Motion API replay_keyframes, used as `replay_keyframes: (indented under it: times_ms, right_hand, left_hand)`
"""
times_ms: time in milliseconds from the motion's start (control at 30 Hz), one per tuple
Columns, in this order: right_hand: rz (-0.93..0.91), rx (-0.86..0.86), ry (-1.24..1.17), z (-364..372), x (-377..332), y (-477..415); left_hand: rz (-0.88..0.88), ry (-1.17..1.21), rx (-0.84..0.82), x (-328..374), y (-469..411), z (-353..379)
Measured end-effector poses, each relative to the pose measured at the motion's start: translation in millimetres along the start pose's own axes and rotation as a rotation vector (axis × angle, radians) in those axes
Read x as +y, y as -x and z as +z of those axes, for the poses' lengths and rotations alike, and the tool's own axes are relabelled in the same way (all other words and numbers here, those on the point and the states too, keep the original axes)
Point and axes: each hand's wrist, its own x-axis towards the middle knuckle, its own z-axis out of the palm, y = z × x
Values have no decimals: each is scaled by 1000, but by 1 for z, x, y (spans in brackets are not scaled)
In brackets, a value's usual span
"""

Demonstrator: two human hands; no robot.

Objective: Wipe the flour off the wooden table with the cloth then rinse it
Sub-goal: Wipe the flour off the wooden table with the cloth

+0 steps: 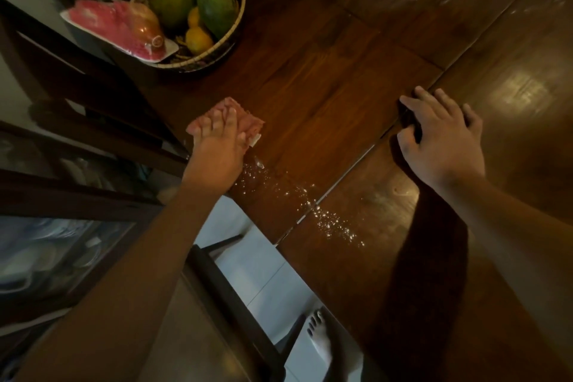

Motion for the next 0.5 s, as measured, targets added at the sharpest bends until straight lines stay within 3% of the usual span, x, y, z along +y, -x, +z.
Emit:
replay_keyframes:
  times_ms: [100,200,300,367,500]
  right_hand:
    - [-5,4,-6,-1,-1,0]
    - [-5,3,-7,0,0,1]
    - [-6,-1,-4,-1,-1,0]
    - [-6,-2,-2,-1,-2,0]
    - [-11,3,-10,-2,-2,1]
  left_hand:
    - [83,-60,-114,11,34,-2]
    - [242,94,-65,0,53,-7]
    - [56,228,-82,-14,31,-12]
    - [-28,245,-7,-12,22,-11]
    - [69,216,57,-12,47,6]
